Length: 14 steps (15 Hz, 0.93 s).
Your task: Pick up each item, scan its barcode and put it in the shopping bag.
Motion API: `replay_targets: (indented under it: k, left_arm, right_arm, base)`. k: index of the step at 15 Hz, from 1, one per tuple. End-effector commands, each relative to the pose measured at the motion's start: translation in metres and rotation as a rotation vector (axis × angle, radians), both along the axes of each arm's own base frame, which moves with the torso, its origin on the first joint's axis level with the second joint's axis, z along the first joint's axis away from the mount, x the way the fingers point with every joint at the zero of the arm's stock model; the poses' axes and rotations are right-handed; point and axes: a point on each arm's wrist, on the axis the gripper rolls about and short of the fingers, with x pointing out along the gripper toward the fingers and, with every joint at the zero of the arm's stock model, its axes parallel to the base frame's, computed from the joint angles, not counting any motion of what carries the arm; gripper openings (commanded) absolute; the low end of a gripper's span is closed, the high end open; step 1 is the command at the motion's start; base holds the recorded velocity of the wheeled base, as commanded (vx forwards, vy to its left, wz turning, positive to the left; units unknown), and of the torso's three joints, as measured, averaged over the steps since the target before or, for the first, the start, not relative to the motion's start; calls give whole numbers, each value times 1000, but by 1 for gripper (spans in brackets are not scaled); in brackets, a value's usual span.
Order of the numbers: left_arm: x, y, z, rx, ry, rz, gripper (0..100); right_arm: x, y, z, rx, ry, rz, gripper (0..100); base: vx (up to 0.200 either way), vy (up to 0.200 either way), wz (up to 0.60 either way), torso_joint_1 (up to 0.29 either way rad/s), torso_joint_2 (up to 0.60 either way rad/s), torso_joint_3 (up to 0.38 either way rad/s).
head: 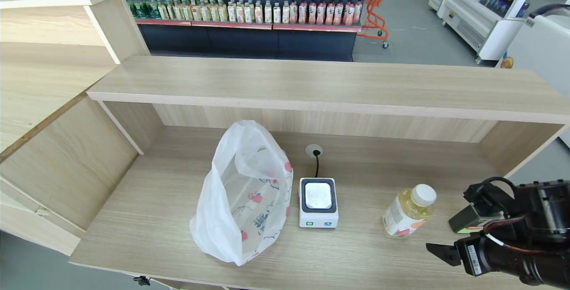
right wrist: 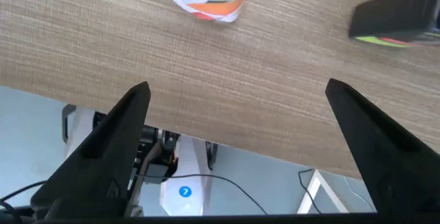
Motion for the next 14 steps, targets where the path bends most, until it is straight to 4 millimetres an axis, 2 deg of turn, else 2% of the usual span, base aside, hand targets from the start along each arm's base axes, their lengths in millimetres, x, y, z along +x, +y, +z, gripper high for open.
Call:
replay_targets:
  k: [1, 3, 14]
  left_arm:
    - [0, 0, 0, 0, 0, 0, 100]
    - [0, 0, 0, 0, 1, 1, 100]
    - [0, 0, 0, 0, 0, 0, 100]
  right_arm:
    - [14, 8, -18, -9, 29, 25, 100]
    - [28, 13, -23, -8, -35, 25, 100]
    - [61, 39, -46, -19, -200, 30, 100]
  base:
    - [0, 0, 0, 0, 0, 0]
    - [0, 0, 0, 0, 0, 0]
    - [0, 0, 0, 0, 0, 0]
